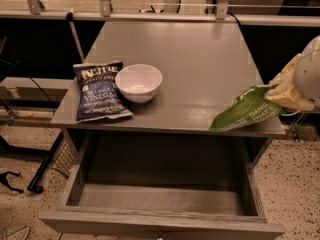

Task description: Place green rice chip bag into top drawer

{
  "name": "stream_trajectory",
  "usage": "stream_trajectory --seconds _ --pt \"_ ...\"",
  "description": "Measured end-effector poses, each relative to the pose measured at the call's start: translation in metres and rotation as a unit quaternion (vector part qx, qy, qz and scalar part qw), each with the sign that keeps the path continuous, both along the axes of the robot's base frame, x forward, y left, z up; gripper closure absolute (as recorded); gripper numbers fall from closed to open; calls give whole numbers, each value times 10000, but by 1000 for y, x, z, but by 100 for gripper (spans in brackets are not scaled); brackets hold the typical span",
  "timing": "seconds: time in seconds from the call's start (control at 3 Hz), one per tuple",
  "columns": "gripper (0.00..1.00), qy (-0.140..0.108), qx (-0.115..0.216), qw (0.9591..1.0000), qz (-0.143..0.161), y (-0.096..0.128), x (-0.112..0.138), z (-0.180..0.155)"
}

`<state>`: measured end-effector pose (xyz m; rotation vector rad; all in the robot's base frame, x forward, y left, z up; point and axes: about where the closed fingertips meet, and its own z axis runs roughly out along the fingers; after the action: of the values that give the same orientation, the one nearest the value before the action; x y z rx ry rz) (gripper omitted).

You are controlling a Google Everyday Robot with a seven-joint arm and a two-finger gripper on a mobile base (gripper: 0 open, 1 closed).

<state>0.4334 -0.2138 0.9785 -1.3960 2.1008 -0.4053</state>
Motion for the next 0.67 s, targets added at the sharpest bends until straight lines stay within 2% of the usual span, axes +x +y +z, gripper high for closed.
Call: stream_trajectory --seconds 0.33,0.67 --pt "100 142 -44 9999 -65 -10 -8 -10" --pt "100 289 -136 9990 -317 -27 -29 -15"
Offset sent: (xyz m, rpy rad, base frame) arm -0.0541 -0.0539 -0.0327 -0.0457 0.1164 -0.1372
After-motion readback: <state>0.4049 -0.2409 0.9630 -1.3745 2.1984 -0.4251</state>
